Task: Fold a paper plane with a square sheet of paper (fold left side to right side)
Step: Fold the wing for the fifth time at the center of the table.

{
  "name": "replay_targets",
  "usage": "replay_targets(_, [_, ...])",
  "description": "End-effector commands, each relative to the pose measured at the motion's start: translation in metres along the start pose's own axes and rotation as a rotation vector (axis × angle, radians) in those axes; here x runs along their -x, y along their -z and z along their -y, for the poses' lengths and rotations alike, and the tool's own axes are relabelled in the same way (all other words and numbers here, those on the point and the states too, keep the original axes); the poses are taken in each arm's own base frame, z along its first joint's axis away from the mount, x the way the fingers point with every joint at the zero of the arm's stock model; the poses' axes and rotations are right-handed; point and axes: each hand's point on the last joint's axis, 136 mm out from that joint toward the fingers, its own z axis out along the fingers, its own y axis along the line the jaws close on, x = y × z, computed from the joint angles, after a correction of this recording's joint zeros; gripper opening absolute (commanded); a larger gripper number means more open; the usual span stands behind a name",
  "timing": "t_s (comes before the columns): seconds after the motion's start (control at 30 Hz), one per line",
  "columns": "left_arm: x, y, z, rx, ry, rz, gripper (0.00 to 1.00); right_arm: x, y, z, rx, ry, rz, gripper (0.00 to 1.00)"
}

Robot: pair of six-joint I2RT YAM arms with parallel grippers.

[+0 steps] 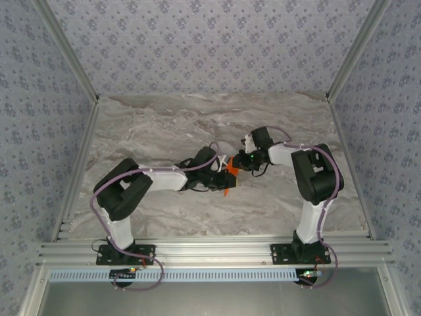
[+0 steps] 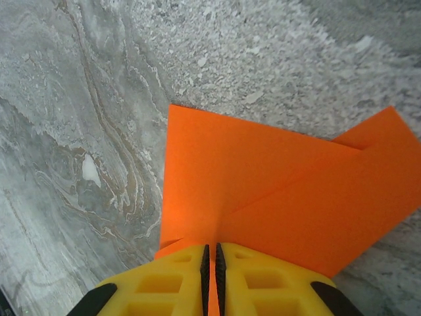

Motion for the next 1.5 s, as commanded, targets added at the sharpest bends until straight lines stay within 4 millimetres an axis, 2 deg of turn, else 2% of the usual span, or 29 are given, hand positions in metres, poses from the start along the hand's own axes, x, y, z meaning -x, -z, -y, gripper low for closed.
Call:
replay_targets(0.0, [-0.008, 0.0, -0.004, 0.024, 0.001, -0.025, 0.16, -0.019, -0.013, 0.023, -0.097, -0.031, -0.068, 0.16])
replay_targets(0.5, [-0.033, -0.009, -0.05, 0.123, 0.056, -0.079, 0.16, -0.018, -0.012, 0.024, -0.116, -0.024, -0.074, 0.16])
replay_targets(0.7, [-0.045, -0.004, -0.069, 0.188, 0.073, -0.09, 0.15, -0.017, -0.012, 0.025, -0.13, -0.022, -0.076, 0.16])
replay_targets(0.97, [-0.064, -0.002, -0.083, 0.217, 0.093, -0.11, 0.15, -0.016, -0.011, 0.029, -0.147, -0.021, -0.083, 0.17])
replay_targets(1.13, [-0.077, 0.001, -0.088, 0.229, 0.099, -0.121, 0.14, -0.013, -0.01, 0.024, -0.113, -0.02, -0.08, 0.17])
replay_targets(1.23, [-0.082, 0.004, -0.085, 0.213, 0.1, -0.119, 0.14, -0.006, -0.007, 0.014, -0.064, -0.01, -0.062, 0.17])
replay_targets(1.33, [-0.082, 0.01, -0.078, 0.186, 0.094, -0.1, 0.14, 0.012, 0.006, -0.001, -0.015, 0.009, -0.015, 0.2])
replay_targets(1.47, [-0.072, 0.023, -0.058, 0.148, 0.047, -0.055, 0.14, 0.041, 0.038, -0.022, -0.001, 0.055, 0.079, 0.26])
